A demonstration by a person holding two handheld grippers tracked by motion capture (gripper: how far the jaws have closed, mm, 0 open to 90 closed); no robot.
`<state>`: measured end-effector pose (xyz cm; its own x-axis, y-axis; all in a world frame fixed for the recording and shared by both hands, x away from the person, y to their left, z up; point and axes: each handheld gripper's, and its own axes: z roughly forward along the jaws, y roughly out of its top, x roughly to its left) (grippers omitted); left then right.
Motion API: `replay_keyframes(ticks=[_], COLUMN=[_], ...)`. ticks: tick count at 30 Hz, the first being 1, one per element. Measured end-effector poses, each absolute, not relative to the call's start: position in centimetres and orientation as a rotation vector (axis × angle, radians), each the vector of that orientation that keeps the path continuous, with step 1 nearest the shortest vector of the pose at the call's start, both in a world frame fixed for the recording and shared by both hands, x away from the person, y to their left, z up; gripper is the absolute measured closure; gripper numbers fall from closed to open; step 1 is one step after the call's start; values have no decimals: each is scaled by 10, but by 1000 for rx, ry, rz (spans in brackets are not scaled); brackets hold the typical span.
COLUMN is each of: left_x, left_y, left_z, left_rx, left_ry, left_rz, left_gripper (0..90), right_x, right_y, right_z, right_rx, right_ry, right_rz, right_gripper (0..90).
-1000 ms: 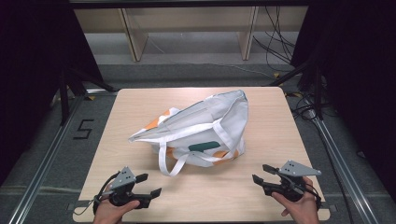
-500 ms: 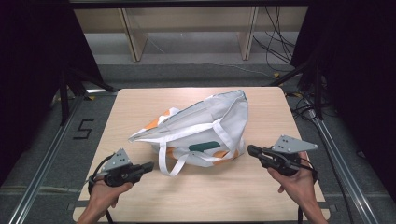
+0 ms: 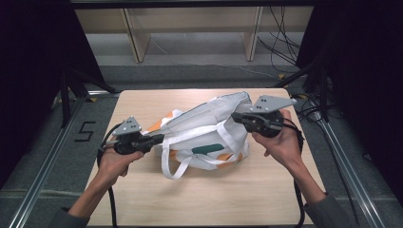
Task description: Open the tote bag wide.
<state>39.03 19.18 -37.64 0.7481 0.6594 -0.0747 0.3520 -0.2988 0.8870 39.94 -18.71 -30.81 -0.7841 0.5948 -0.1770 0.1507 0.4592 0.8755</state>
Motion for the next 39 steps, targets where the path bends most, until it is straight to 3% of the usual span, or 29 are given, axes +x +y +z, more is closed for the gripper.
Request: replay_keyframes(ticks=[12, 20, 25, 28, 36, 37, 39], left_x=[429, 474, 500, 504, 491, 486, 484], left_y=[161, 159, 169, 175, 162, 157, 155], left_z=[-379, -408, -427, -439, -422, -417, -414], left_rx=[1984, 2029, 2118, 2069, 2104, 2062, 2068], left_ry=[794, 916, 996, 1053, 964, 946, 927], left_rz=[375, 357, 389, 310, 347, 290, 306], left_gripper=[895, 895, 895, 895, 895, 895, 895], right_x=[448, 472, 475, 470, 469, 472, 478], right_y=[-149, -156, -175, -181, -172, -169, -161], right_z=[-305, -350, -402, -421, -397, -393, -393], right_rx=[640, 772, 868, 948, 869, 851, 849], right_ry=[2331, 2439, 2554, 2546, 2467, 2455, 2445], right_rz=[1091, 873, 769, 832, 999, 1027, 1034], right_gripper=[900, 900, 900, 900, 900, 900, 900])
